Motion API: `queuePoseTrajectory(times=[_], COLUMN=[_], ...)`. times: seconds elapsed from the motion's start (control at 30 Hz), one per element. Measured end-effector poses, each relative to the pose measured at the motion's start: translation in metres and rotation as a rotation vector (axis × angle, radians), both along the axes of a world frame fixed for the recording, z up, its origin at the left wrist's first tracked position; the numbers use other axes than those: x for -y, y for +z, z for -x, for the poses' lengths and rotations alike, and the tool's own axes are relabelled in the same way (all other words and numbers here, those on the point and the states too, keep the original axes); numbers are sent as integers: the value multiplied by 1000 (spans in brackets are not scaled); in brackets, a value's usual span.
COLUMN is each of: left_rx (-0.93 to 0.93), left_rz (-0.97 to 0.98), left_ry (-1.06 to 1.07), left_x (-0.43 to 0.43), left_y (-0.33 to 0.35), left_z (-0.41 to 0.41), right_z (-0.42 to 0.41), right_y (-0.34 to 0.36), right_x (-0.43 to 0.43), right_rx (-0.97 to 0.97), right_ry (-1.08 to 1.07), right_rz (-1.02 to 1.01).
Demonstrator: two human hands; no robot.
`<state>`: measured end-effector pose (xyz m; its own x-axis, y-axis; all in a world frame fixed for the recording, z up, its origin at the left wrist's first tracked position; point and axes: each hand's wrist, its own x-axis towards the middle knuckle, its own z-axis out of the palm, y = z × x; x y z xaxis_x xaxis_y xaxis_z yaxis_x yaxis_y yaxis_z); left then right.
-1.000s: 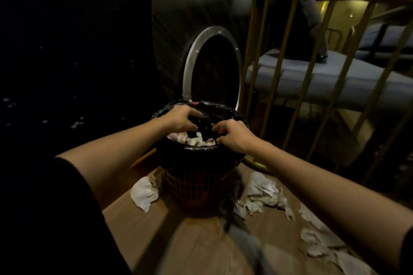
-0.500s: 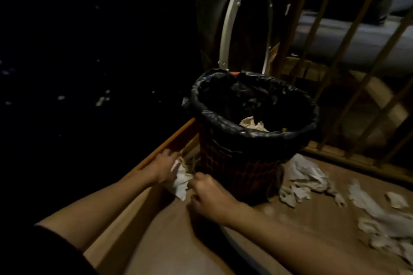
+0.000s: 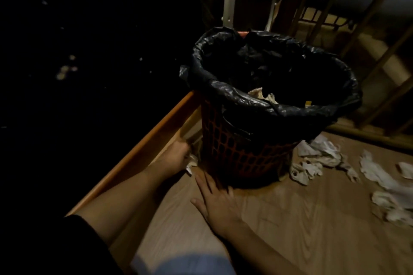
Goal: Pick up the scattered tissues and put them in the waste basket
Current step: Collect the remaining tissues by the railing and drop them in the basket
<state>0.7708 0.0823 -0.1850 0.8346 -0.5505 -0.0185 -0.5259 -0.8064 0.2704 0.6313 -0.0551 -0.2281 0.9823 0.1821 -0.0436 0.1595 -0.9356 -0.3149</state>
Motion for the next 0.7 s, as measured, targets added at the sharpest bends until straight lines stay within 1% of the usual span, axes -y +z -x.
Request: queuePoseTrajectory(times=[0.1,0.17,0.23,0.33,0.37,0.47,0.53,0.63,0.7], left_rx=[21,-11,-44,-146,-168,-213,-195,-152,-103], left_rz=[69,11,-66,-69,-62,-179,-262,-211,-111], left_ry=[0,-4,-14,-54,-100,-313,-418,-481,-498], left_x=[-9,-12,-11,4,15,72,119,188,229], left_y=[-5,0,9,21,27,49,57,55,49], left_z=[16,27,39,60,68,94,113,132,136], right_z=[4,14,32,74,87,110,112,102,99], right_y=[0,6,13,16,13,4,8,15,22], right_x=[2,7,18,55,75,150,199,266,304], right_rx=[-13,-30,-23,103,141,198,218,220,148], right_ry=[8,20,23,-27,-61,-190,-298,-534,-723], right_rz=[-2,12,-43,-160,-180,-185,-131,66,109])
